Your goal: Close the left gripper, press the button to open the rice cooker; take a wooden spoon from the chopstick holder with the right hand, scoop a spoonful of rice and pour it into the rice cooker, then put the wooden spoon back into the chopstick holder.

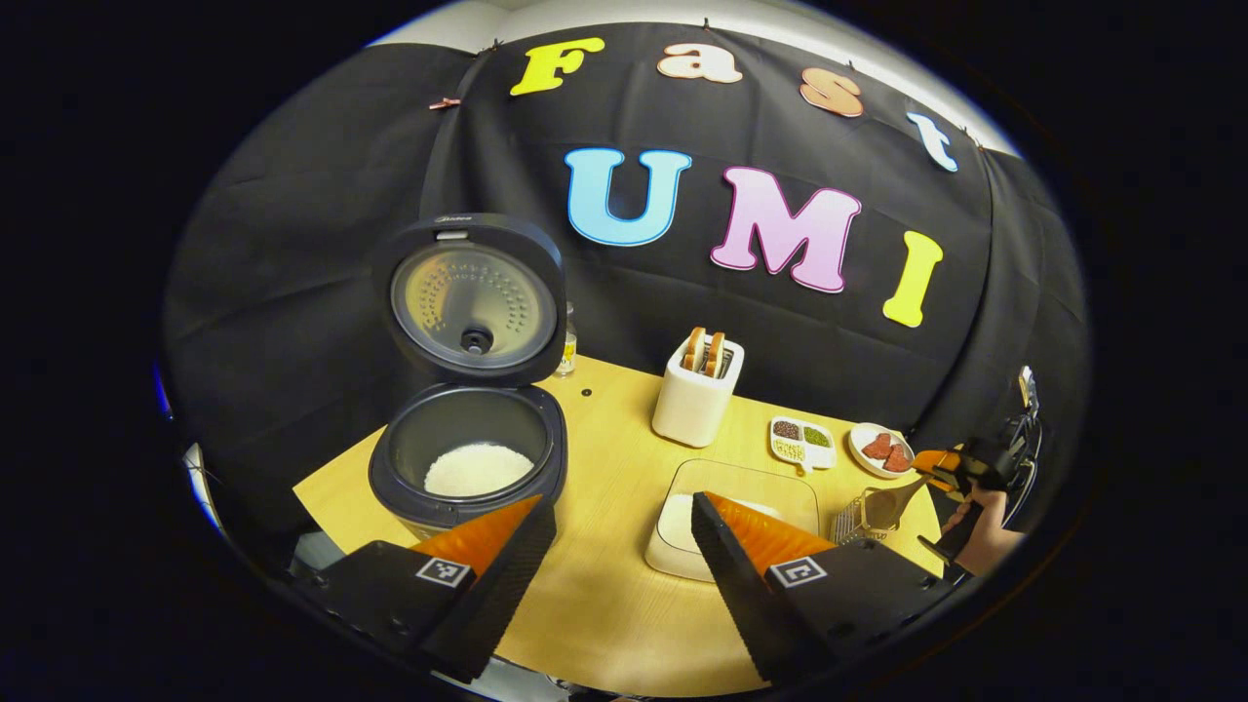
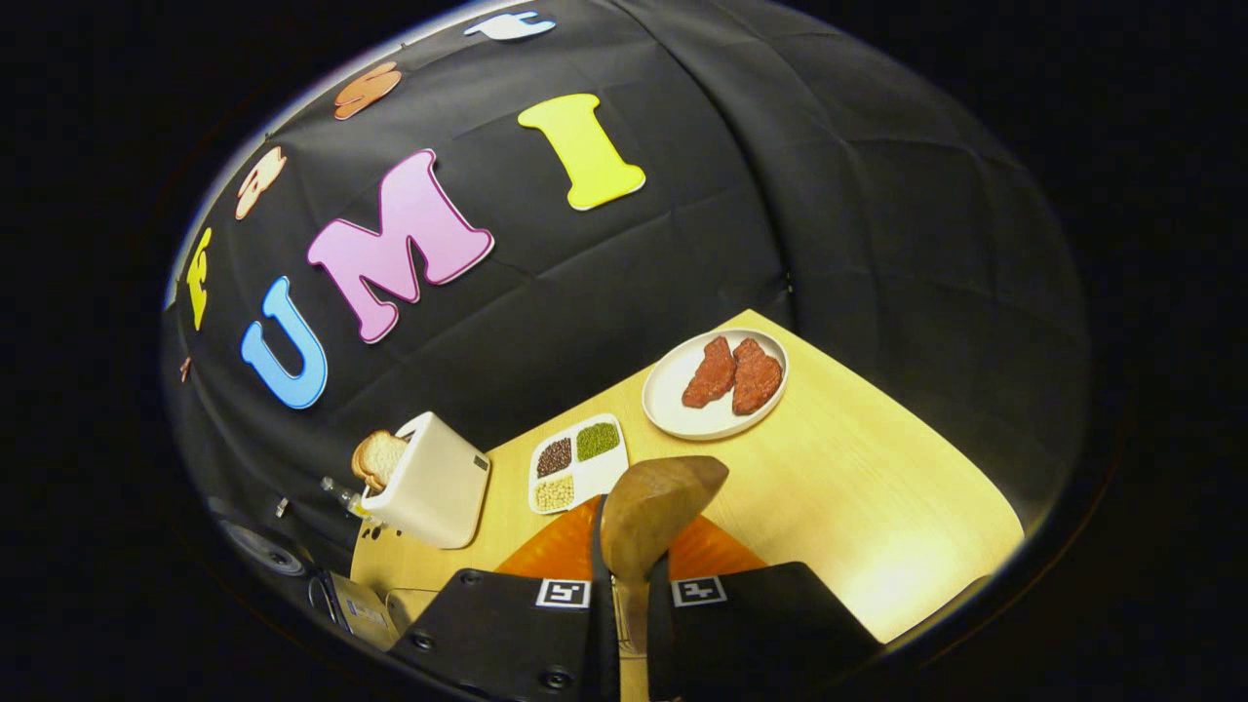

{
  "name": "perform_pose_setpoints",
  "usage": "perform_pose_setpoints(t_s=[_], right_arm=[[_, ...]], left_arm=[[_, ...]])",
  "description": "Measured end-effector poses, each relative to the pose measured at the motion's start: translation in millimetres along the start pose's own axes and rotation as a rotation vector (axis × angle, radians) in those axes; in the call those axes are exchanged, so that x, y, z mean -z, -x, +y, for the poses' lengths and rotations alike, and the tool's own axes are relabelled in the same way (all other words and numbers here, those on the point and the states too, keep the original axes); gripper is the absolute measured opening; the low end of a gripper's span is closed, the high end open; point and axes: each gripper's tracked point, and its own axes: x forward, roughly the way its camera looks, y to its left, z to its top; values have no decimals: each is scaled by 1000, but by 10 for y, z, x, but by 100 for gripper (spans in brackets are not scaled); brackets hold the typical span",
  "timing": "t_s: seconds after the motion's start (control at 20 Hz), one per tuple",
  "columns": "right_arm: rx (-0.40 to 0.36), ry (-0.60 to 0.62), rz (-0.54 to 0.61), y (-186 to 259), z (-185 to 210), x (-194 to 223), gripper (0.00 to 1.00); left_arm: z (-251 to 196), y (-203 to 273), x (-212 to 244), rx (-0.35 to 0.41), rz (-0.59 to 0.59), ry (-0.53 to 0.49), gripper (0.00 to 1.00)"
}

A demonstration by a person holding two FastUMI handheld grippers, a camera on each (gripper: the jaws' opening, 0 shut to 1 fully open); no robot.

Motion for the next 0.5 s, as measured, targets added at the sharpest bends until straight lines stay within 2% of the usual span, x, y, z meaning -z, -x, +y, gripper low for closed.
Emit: perform_pose_setpoints(t_s=[0.3, 0.5], right_arm=[[-18, -12, -89, 398, 440, -299, 15], [-75, 41, -94, 612, 863, -172, 15]], left_arm=[[350, -28, -84, 28, -44, -55, 95], [578, -121, -27, 77, -51, -79, 95]])
